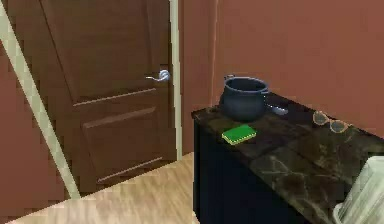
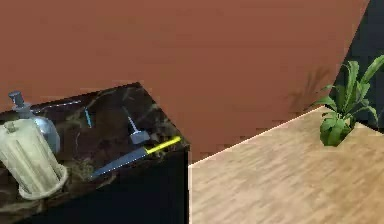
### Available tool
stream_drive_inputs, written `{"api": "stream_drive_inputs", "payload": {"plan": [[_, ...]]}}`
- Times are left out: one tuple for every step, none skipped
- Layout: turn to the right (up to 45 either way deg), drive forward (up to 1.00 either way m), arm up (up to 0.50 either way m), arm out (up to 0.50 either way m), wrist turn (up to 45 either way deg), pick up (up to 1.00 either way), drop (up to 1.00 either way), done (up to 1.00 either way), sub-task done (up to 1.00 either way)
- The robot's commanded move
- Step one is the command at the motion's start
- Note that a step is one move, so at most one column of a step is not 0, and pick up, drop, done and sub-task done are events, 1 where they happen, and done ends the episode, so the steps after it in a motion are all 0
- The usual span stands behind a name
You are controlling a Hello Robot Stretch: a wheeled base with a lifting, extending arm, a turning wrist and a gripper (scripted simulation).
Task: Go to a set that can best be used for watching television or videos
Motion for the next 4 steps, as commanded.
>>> {"api": "stream_drive_inputs", "payload": {"plan": [[-45.0,0.0,0.0,0.0,0.0,0.0,0.0,0.0,0.0],[-45.0,0.0,0.0,0.0,0.0,0.0,0.0,0.0,0.0],[-36.0,0.0,0.0,0.0,0.0,0.0,0.0,0.0,0.0],[0.0,0.1,0.0,0.0,0.0,0.0,0.0,0.0,0.0]]}}
